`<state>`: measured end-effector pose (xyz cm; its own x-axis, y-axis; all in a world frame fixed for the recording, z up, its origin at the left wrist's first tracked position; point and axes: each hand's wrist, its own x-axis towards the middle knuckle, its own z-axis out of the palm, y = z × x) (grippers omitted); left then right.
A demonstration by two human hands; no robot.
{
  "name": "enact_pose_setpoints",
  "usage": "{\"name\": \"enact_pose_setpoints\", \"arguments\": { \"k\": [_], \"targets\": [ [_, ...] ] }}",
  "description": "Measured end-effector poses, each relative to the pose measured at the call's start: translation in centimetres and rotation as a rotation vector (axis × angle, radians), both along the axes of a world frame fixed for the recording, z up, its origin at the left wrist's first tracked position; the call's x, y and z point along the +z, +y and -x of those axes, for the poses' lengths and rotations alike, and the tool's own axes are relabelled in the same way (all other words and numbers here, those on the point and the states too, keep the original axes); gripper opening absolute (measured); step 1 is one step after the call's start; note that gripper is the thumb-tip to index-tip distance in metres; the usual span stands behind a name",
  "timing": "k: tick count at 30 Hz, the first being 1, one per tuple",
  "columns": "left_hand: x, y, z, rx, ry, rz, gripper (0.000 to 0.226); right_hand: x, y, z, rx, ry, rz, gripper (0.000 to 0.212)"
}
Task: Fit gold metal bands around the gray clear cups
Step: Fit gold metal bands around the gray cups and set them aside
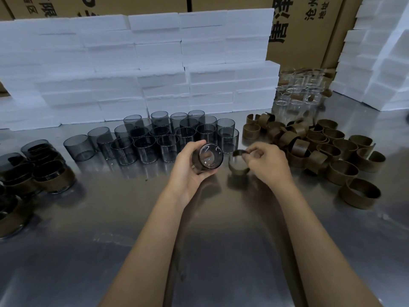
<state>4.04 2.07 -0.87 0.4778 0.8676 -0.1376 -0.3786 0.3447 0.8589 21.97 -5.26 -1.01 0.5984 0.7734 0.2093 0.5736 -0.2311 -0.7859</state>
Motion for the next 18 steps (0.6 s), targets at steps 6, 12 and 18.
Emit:
{"name": "enact_pose_setpoints", "arguments": {
  "k": [6, 12, 18],
  "targets": [
    [0.5, -0.5, -0.5, 0.028, 0.023, -0.051, 0.060, 1.5, 0.7, 2.9, 0.087, 0.310, -0.460, 0.027],
    [1.0, -1.7, -1.0, -0.010, 0.006, -0.172, 0.083, 1.2, 0.4, 4.7, 0.106, 0.025, -0.426, 0.027],
    [0.4, -1.4, -1.2, 0.038, 0.070, -0.220, 0.079, 1.4, 0.0, 5.0, 0.129, 0.022, -0.405, 0.026]
  ]
}}
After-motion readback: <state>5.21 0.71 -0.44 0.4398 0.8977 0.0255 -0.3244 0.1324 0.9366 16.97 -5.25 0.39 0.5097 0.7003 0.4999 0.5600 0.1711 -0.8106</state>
